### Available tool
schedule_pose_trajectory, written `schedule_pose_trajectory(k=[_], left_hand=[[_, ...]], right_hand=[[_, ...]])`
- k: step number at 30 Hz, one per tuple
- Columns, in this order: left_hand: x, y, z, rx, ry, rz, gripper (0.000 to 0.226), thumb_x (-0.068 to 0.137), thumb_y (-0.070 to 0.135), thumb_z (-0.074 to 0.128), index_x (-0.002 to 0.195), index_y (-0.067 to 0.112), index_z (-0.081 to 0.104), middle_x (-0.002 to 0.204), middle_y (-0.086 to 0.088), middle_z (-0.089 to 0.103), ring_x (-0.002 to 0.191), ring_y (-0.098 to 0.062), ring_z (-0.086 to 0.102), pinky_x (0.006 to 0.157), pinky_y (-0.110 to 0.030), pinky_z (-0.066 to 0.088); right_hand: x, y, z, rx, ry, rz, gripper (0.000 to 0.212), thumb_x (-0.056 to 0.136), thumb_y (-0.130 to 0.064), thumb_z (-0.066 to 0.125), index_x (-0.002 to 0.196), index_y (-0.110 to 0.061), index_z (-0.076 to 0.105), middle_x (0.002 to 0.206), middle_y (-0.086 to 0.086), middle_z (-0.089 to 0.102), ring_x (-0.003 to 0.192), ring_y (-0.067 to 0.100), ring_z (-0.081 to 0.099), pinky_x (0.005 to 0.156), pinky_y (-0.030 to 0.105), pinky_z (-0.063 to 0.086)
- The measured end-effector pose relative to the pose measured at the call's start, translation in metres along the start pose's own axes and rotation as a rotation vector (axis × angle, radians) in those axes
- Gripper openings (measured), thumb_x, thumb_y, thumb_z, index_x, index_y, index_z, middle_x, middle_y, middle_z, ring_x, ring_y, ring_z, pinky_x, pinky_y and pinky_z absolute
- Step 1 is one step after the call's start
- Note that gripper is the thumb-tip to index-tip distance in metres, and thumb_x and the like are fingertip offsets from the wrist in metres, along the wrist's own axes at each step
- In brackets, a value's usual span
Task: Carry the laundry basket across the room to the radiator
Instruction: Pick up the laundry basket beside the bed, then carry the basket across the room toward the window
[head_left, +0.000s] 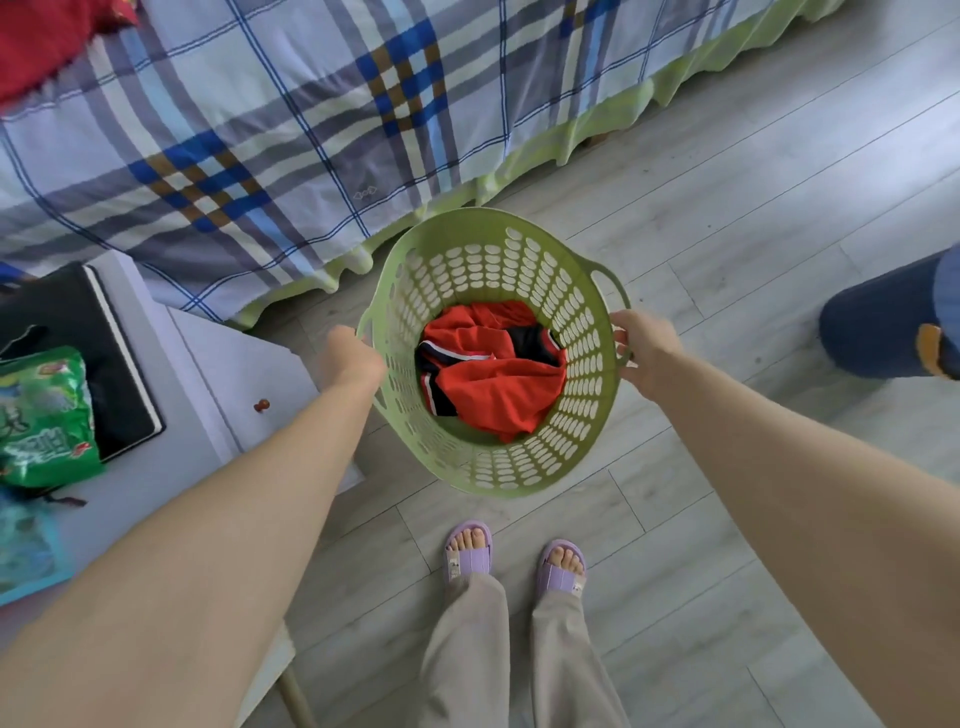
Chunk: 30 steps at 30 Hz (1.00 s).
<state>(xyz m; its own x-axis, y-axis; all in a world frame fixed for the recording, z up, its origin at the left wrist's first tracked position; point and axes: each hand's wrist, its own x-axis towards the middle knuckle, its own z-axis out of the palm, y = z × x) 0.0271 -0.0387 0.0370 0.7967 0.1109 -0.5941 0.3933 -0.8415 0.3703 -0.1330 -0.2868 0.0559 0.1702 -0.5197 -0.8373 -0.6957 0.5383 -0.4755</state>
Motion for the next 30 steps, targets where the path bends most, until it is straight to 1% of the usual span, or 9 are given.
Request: schedule_pose_trajectory(k=[3,7,11,14,17,19,22,28,30], left_hand=[[-0.02,0.017,-0.01,0.044,-0.001,0.057,0.024,0.09,0.006,0.044,0.108,0.0,0.059,0.107,-0.023,0.068,0.098,-0.039,0.066,0.087,-0.051,0.055],[-0.057,0.046,-0.022,0.088,-0.008,0.174,0.016,0.091,0.007,0.044,0.095,0.002,0.059,0.105,-0.025,0.068,0.096,-0.04,0.066,0.089,-0.051,0.054],[-0.088,0.072,-0.028,0.136,-0.046,0.275,0.02,0.09,0.006,0.046,0.097,-0.004,0.062,0.103,-0.028,0.068,0.097,-0.042,0.065,0.088,-0.052,0.054],[-0.113,0.092,-0.025,0.138,-0.069,0.346,0.019,0.088,0.002,0.045,0.072,0.007,0.055,0.095,-0.022,0.068,0.094,-0.04,0.067,0.089,-0.054,0.054],[-0.138,0.11,-0.019,0.116,-0.111,0.389,0.016,0.086,-0.001,0.043,0.08,0.007,0.056,0.096,-0.025,0.066,0.093,-0.039,0.067,0.089,-0.055,0.054],[-0.156,0.123,-0.012,0.106,-0.145,0.419,0.016,0.085,-0.001,0.043,0.084,0.004,0.058,0.101,-0.029,0.066,0.096,-0.042,0.066,0.089,-0.055,0.054],[-0.19,0.141,0.003,0.153,-0.188,0.487,0.017,0.087,0.003,0.046,0.073,0.007,0.056,0.09,-0.024,0.064,0.096,-0.042,0.066,0.089,-0.054,0.055],[-0.267,0.172,0.044,0.168,-0.299,0.572,0.031,0.083,-0.006,0.044,0.06,0.014,0.047,0.072,-0.015,0.056,0.077,-0.032,0.057,0.09,-0.055,0.053],[-0.297,0.18,0.061,0.197,-0.355,0.594,0.031,0.082,-0.009,0.047,0.061,0.013,0.051,0.065,-0.01,0.055,0.074,-0.031,0.058,0.086,-0.053,0.054]], right_hand=[[-0.025,0.005,-0.024,0.019,-0.022,-0.005,0.011,0.087,-0.018,0.055,0.088,-0.008,0.058,0.08,0.01,0.061,0.073,0.02,0.058,0.083,0.041,0.051],[-0.063,0.017,-0.057,0.026,0.009,-0.057,0.014,0.089,-0.02,0.058,0.079,-0.011,0.052,0.091,0.016,0.057,0.085,0.025,0.056,0.096,0.046,0.051],[-0.096,0.026,-0.093,0.102,0.065,-0.037,0.029,0.091,-0.017,0.058,0.113,0.001,0.058,0.117,0.02,0.066,0.109,0.034,0.065,0.097,0.051,0.052],[-0.12,0.034,-0.122,0.173,0.097,-0.02,0.039,0.087,-0.017,0.06,0.121,0.001,0.057,0.123,0.02,0.063,0.115,0.034,0.062,0.099,0.05,0.051],[-0.144,0.045,-0.153,0.206,0.13,-0.033,0.037,0.086,-0.018,0.059,0.118,0.0,0.058,0.115,0.025,0.062,0.11,0.035,0.063,0.097,0.055,0.051],[-0.158,0.052,-0.174,0.195,0.156,-0.069,0.024,0.088,-0.018,0.056,0.107,-0.004,0.061,0.118,0.031,0.064,0.113,0.041,0.064,0.095,0.059,0.051],[-0.177,0.067,-0.207,0.204,0.219,-0.104,0.006,0.089,-0.018,0.055,0.087,-0.016,0.059,0.114,0.027,0.068,0.108,0.038,0.067,0.09,0.056,0.055],[-0.21,0.098,-0.277,0.325,0.363,-0.121,0.016,0.088,-0.014,0.054,0.075,-0.023,0.058,0.094,0.013,0.066,0.102,0.036,0.067,0.09,0.058,0.054],[-0.219,0.111,-0.304,0.368,0.378,-0.116,0.011,0.088,-0.012,0.054,0.084,-0.016,0.063,0.09,0.013,0.059,0.092,0.031,0.063,0.092,0.06,0.052]])
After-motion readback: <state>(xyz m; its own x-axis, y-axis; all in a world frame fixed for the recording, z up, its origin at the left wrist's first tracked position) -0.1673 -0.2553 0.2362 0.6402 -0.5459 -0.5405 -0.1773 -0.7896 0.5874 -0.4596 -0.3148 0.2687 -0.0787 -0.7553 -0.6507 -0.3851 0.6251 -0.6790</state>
